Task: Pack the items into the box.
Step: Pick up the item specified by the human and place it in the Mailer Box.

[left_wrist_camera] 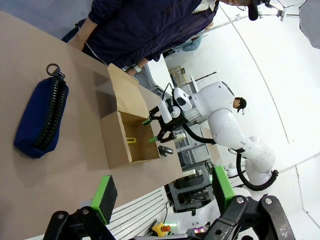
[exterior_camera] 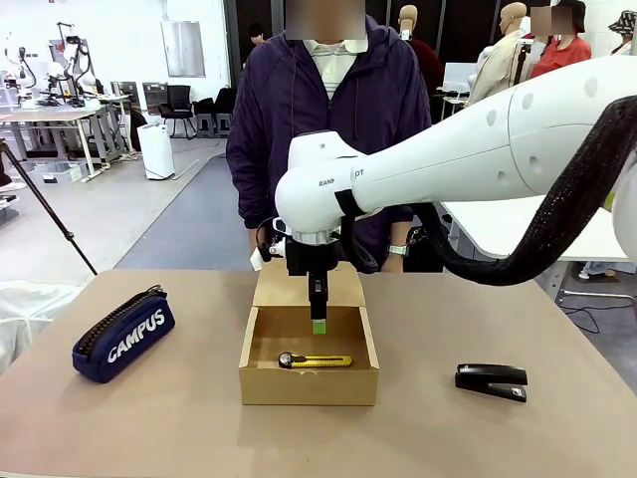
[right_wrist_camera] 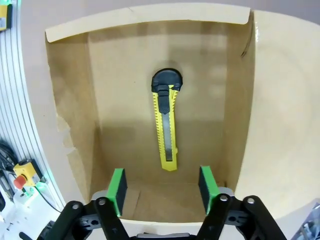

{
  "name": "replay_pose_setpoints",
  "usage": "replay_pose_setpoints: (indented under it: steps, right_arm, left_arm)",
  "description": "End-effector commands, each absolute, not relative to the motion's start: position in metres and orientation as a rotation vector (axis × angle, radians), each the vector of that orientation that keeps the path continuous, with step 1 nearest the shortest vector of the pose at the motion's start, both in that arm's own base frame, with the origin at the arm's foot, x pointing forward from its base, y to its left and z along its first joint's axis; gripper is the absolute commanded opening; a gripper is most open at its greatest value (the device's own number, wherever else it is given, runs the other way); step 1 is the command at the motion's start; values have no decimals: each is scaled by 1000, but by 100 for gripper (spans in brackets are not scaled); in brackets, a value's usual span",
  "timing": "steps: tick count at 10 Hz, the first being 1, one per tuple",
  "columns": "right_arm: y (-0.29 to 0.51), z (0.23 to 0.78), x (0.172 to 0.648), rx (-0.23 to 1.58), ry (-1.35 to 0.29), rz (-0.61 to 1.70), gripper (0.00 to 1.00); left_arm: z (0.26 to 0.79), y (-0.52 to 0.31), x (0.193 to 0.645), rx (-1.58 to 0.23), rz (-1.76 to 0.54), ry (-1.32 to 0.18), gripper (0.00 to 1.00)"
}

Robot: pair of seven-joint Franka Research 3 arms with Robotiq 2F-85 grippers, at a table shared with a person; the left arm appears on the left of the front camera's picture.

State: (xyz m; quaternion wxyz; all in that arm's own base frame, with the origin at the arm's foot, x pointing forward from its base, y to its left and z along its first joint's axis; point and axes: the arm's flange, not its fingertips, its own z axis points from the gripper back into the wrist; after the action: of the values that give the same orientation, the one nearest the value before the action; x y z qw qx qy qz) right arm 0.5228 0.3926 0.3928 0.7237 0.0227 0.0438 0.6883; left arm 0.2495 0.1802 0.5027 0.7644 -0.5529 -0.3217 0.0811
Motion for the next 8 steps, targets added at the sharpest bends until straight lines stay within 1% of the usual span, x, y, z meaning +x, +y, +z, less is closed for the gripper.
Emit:
replay_pose_setpoints:
  steps: [1,2,3,4,5,6,7,8]
  right_arm:
    - [385,398,513,59,86,1504,100]
    - [376,412,508,141,128,1466,100]
    - [353,438,495,248,198,1399,100]
    - [317,471,475,334,282,1291,100]
    - [265,509,446,466,289,1129,100]
    - [218,536,422,549,212,959,100]
    - [168,555,401,670,158,812,100]
    - [117,565,381,794,104,667,100]
  left_arm:
    - [505,180,250,-1216,170,-716,100]
    - [505,180,250,-1216,170,-716,100]
    - [505,180,250,-1216,170,-716,100]
    - [505,180,250,-1216,170,-716,100]
    - [505,180,250,-1216,170,-716,100]
    - [505,180,250,-1216,170,-716,100]
    - [505,180,250,-1216,170,-716,100]
    - [505,180,250,-1216,170,-716,100]
